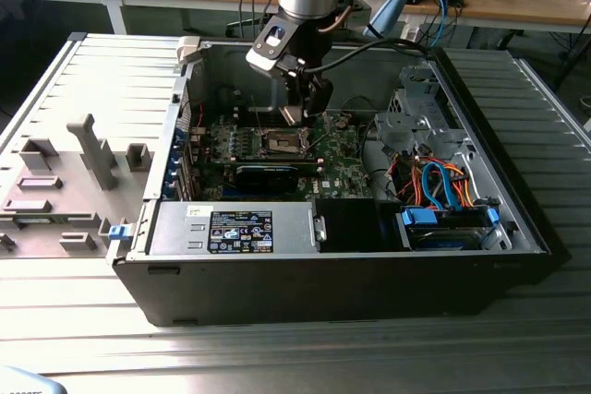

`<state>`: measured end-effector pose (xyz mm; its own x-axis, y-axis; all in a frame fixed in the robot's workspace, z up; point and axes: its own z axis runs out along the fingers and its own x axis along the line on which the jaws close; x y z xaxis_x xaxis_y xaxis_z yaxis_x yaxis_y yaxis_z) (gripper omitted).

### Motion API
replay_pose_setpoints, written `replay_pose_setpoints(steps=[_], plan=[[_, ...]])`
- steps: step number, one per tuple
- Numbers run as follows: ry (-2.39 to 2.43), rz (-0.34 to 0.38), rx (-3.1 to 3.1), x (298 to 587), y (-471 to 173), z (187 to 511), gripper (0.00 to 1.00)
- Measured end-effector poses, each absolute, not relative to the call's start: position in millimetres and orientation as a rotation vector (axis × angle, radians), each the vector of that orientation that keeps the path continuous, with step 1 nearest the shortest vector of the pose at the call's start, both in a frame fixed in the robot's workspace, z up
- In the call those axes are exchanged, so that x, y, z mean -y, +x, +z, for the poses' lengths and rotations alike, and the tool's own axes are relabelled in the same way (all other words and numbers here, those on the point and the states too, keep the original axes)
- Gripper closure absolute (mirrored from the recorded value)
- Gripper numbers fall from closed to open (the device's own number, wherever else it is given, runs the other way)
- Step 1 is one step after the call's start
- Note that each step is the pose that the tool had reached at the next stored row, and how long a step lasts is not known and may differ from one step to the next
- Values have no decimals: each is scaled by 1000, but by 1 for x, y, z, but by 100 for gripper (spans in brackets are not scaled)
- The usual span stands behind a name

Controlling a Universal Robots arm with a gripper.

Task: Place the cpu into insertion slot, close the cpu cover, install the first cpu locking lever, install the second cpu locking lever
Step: 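Place the cpu into insertion slot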

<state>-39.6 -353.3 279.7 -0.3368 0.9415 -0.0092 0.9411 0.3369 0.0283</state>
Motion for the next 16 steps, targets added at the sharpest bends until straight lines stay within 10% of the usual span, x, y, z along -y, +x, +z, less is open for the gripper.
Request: replay_pose_setpoints(steps=[16], plan=[[1838, 26, -2518, 353, -40, 278, 46]])
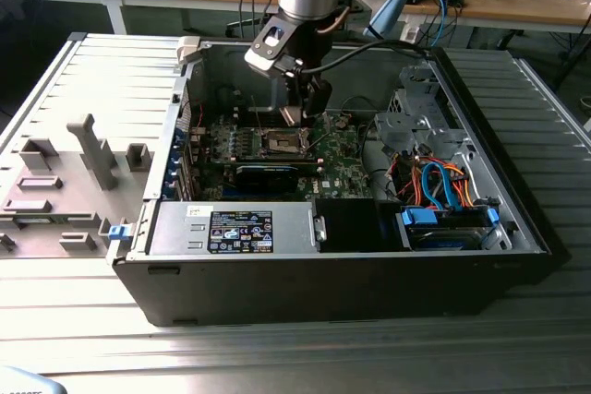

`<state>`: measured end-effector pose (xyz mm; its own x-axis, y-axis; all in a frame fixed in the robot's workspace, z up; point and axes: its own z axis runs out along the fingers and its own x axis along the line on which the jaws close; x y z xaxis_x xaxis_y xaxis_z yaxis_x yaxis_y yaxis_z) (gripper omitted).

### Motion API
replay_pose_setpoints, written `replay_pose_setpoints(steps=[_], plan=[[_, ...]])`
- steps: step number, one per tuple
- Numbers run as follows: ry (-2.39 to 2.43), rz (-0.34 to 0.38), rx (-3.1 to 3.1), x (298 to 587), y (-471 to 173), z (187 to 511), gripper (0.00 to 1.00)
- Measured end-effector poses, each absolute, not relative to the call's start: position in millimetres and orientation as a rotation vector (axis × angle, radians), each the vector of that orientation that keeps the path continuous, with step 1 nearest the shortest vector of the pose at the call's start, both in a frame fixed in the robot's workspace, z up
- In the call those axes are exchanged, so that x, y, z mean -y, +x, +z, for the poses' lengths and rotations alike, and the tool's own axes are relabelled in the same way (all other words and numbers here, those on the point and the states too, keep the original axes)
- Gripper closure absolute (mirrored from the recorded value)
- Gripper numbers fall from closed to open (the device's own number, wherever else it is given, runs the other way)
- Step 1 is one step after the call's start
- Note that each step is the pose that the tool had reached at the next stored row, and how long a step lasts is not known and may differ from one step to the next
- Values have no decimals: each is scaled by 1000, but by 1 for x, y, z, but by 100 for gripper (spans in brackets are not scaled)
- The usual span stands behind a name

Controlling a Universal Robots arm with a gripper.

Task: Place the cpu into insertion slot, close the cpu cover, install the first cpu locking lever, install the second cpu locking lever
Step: 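Place the cpu into insertion slot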

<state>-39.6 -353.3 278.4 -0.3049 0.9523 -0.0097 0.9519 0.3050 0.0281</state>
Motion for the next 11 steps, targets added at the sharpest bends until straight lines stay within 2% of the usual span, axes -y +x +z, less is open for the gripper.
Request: replay_pose_setpoints(steps=[11], plan=[[1873, 25, -2491, 353, -40, 277, 46]])
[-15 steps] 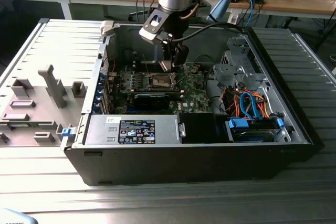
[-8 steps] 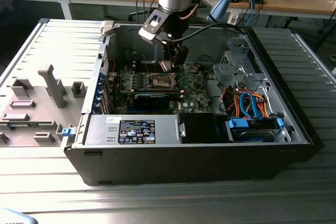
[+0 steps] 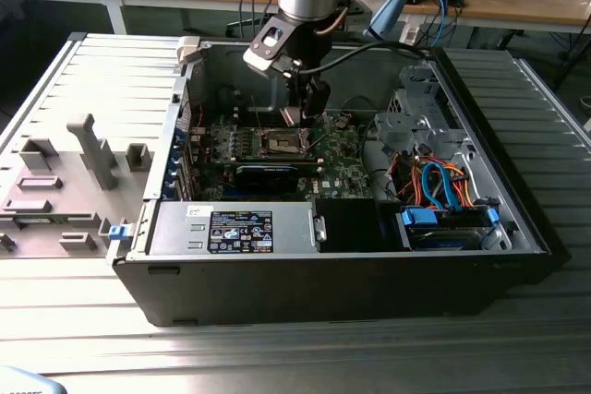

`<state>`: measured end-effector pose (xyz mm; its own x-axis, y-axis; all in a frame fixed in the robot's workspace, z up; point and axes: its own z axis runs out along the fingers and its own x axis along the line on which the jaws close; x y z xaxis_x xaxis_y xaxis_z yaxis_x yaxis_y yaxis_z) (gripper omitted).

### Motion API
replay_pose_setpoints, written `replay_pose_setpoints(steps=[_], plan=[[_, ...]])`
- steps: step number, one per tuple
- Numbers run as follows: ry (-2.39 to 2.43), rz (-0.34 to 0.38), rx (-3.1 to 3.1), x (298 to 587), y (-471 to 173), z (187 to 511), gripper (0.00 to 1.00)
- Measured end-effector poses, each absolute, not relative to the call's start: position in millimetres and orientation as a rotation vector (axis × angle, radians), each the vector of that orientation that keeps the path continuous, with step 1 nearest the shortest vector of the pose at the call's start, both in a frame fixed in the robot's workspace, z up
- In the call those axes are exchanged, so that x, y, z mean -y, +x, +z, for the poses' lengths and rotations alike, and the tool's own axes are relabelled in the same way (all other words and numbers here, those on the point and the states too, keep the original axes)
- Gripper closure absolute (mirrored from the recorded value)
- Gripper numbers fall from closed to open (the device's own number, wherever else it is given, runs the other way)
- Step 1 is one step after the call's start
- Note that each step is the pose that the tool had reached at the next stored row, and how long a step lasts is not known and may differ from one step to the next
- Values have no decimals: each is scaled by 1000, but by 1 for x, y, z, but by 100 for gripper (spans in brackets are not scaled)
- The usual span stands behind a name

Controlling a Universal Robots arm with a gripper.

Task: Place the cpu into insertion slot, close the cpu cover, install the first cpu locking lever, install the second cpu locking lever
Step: 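Place the cpu into insertion slot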

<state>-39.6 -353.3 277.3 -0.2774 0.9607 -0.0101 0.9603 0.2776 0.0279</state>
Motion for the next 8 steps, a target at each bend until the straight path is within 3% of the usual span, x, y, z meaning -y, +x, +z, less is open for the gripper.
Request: replay_pose_setpoints(steps=[8], plan=[[1898, 24, -2472, 353, -40, 276, 46]])
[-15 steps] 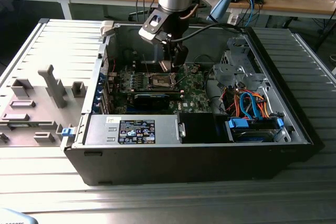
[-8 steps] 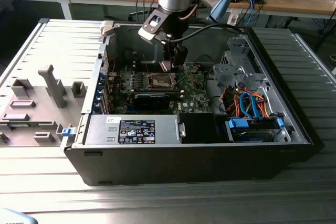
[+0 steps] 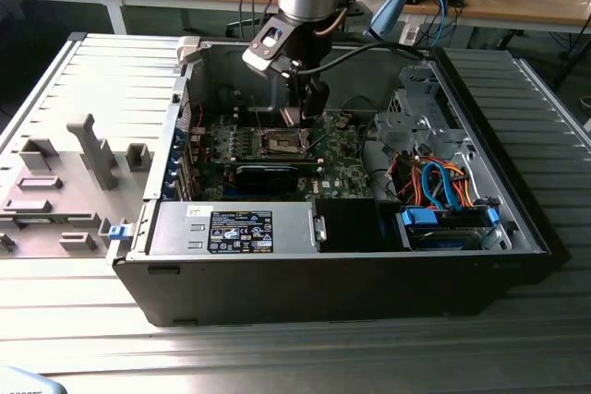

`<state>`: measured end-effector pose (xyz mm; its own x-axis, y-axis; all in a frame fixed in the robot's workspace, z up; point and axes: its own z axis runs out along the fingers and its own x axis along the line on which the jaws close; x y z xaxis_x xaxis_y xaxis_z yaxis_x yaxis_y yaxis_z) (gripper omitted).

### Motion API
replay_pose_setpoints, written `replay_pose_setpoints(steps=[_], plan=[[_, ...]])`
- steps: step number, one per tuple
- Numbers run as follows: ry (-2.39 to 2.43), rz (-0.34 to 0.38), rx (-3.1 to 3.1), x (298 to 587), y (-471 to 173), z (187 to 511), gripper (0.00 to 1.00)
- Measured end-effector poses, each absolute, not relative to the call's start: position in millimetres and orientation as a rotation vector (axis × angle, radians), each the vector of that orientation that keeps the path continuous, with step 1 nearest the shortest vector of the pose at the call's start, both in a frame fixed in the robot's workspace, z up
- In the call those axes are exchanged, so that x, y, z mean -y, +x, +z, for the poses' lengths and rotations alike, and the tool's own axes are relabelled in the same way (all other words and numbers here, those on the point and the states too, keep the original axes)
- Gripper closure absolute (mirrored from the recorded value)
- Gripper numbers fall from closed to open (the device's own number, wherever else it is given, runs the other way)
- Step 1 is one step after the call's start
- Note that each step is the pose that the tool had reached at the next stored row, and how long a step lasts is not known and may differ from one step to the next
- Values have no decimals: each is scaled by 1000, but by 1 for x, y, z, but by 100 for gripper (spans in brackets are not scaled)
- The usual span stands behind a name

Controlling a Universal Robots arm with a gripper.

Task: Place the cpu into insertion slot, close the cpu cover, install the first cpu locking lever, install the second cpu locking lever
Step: 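Place the cpu into insertion slot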

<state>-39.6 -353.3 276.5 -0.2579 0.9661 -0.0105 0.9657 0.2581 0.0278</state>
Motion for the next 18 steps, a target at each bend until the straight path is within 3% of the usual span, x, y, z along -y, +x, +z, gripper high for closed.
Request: replay_pose_setpoints(steps=[18], plan=[[1942, 23, -2437, 353, -40, 275, 46]])
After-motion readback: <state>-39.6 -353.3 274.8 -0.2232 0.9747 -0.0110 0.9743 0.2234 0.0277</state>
